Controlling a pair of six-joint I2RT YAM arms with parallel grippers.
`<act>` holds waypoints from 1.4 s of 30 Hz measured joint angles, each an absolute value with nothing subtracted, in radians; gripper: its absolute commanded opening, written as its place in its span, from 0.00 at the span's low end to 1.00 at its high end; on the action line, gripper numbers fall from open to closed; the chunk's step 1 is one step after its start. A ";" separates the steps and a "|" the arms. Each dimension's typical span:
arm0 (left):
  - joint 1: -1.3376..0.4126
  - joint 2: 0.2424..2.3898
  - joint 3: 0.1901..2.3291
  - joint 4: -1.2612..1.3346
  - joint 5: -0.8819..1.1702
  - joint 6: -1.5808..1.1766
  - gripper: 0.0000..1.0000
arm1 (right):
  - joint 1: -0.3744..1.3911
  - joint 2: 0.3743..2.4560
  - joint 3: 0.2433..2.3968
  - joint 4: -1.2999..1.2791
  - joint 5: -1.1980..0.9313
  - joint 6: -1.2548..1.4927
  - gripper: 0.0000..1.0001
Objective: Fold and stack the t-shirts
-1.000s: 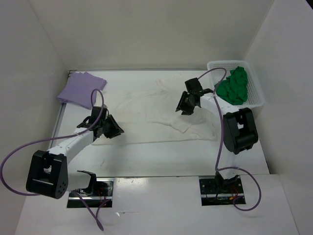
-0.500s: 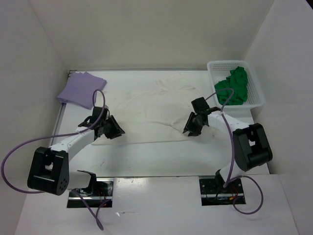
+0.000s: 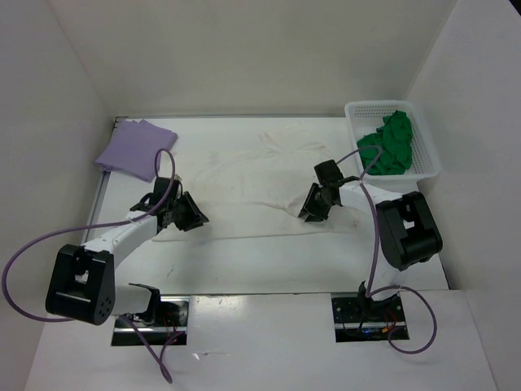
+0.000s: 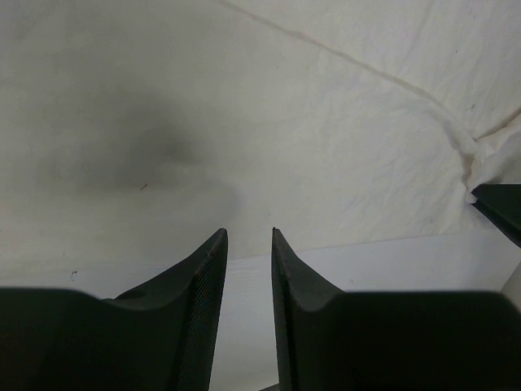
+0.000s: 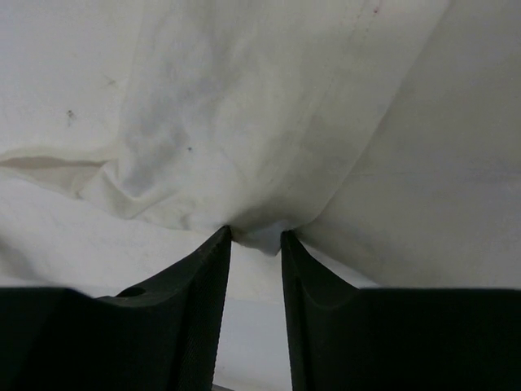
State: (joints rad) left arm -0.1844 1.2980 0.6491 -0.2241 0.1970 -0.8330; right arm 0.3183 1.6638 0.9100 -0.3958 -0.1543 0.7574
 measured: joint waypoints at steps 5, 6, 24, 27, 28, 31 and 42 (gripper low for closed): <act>-0.184 1.293 0.649 -0.224 0.197 -0.833 0.36 | 0.318 1.679 0.934 -0.395 -0.155 0.754 0.18; -0.184 1.293 0.649 -0.224 0.197 -0.833 0.36 | 0.318 1.680 0.943 -0.397 -0.155 0.753 0.18; -0.184 1.293 0.649 -0.224 0.196 -0.834 0.37 | 0.319 1.990 1.356 -0.415 -0.165 0.697 0.28; -0.184 1.293 0.649 -0.224 0.196 -0.834 0.37 | 0.324 2.007 1.386 -0.420 -0.176 0.691 0.28; -0.184 1.293 0.649 -0.224 0.196 -0.834 0.37 | 0.327 2.007 1.394 -0.421 -0.180 0.690 0.29; -0.184 1.293 0.653 -0.229 0.189 -0.834 0.37 | 0.339 2.007 1.436 -0.421 -0.195 0.686 0.35; -0.184 1.296 0.677 -0.223 0.178 -0.834 0.38 | 0.360 1.988 1.467 -0.497 -0.101 0.645 0.42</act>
State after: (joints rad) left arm -0.1844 1.2964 0.6773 -0.2230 0.1780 -0.8337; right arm 0.3603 1.9881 1.4670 -0.4973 -0.1009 0.6445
